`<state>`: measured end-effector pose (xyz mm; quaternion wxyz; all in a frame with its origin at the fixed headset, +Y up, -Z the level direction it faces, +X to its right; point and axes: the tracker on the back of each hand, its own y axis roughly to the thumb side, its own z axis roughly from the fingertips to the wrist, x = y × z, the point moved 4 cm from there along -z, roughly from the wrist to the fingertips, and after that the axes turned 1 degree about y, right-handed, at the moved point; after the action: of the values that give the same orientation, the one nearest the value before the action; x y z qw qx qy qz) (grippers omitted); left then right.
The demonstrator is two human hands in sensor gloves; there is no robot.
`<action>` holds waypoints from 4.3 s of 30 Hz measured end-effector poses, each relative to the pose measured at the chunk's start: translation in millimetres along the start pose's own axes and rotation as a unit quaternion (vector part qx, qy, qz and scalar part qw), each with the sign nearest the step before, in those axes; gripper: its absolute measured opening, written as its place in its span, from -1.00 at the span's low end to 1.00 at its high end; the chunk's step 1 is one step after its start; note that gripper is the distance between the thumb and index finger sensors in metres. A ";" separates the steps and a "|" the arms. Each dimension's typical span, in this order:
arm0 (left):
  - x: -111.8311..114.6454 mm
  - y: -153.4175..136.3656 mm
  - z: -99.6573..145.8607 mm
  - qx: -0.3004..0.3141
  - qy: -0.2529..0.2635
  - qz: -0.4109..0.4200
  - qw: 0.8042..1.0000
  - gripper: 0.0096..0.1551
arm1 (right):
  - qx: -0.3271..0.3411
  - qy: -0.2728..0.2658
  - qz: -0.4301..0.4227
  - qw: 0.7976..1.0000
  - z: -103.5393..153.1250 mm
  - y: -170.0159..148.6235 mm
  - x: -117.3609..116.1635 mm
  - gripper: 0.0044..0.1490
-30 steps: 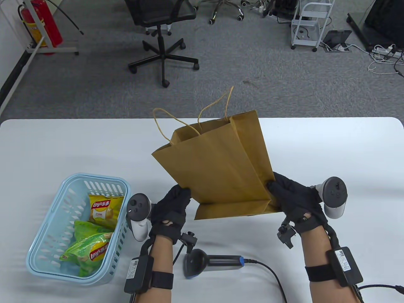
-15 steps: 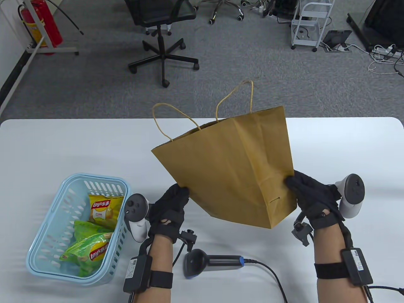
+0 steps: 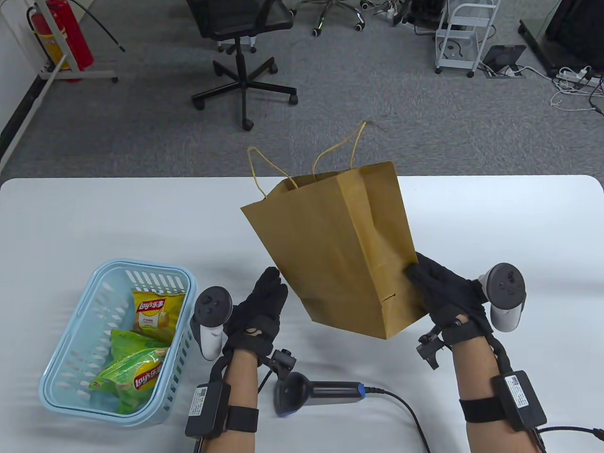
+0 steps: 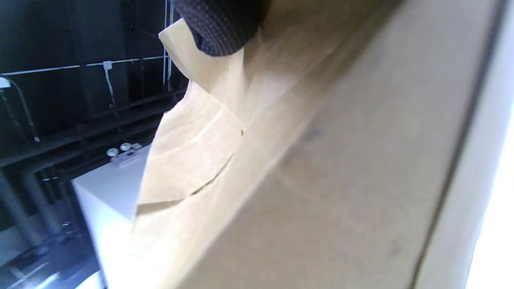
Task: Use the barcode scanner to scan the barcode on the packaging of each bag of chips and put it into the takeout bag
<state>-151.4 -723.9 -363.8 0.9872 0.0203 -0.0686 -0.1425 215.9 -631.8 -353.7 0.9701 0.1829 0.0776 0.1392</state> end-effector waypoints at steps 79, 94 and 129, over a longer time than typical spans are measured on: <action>-7.1 -4.6 2.1 0.001 -0.009 -0.032 0.999 -0.09 | 0.215 0.152 0.289 0.920 81.7 54.0 -174.5 0.02; -8.9 -6.8 2.1 -0.005 -0.006 -0.038 0.999 -0.09 | 0.099 0.402 0.377 0.829 88.9 -20.0 -231.7 0.46; -12.7 -9.3 3.4 -0.005 -0.007 -0.036 0.999 -0.09 | 0.073 0.387 0.387 0.834 84.7 -24.6 -223.0 -0.21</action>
<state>-166.5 -729.4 -362.5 0.9809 0.0167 -0.0742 -0.1789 27.3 -748.6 -262.7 0.7115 0.1999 0.3800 0.5563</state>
